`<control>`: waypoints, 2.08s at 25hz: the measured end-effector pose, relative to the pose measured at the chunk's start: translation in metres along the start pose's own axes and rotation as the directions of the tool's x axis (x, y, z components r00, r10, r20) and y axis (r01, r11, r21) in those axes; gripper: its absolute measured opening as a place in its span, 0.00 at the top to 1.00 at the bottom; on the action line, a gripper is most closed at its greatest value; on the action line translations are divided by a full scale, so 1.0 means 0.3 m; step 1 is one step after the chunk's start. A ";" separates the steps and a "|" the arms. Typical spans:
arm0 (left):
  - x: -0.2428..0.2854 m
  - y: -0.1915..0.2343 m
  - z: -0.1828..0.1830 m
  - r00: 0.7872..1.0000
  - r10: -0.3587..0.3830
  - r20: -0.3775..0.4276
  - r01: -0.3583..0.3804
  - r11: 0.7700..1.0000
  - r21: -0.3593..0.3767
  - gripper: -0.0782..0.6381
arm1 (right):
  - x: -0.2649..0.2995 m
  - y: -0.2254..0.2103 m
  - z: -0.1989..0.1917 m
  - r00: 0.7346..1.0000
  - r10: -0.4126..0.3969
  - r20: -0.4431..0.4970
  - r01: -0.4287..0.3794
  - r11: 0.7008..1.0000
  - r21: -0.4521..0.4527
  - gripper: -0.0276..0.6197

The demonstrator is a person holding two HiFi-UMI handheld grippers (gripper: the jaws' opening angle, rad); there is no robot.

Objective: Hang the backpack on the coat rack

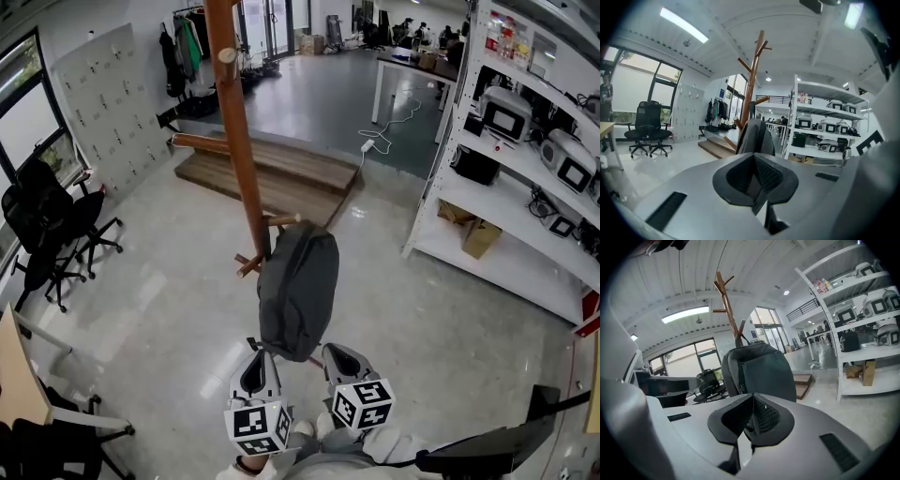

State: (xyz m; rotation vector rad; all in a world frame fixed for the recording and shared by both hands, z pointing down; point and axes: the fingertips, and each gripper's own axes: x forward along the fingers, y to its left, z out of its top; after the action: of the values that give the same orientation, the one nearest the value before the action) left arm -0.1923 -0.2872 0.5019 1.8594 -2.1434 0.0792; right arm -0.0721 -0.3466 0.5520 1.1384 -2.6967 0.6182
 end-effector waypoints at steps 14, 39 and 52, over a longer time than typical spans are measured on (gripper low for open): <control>-0.065 -0.006 0.044 0.991 -0.130 0.041 0.130 0.991 0.010 0.89 | -0.125 0.098 0.037 0.990 -0.106 0.089 0.109 0.993 -0.035 0.94; -0.275 -0.067 -0.040 0.985 -0.173 0.008 0.173 0.985 0.008 0.89 | -0.322 0.224 -0.018 0.987 -0.104 0.118 0.114 0.991 -0.077 0.94; -0.290 -0.075 0.001 0.986 -0.162 0.039 0.162 0.987 0.013 0.89 | -0.323 0.252 0.014 0.990 -0.049 0.136 0.066 0.990 -0.122 0.94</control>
State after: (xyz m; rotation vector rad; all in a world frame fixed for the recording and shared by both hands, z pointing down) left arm -0.1605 -0.2076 0.4755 2.0500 -2.0114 0.0175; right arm -0.0580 -0.2378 0.4963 1.2603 -2.7551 0.3689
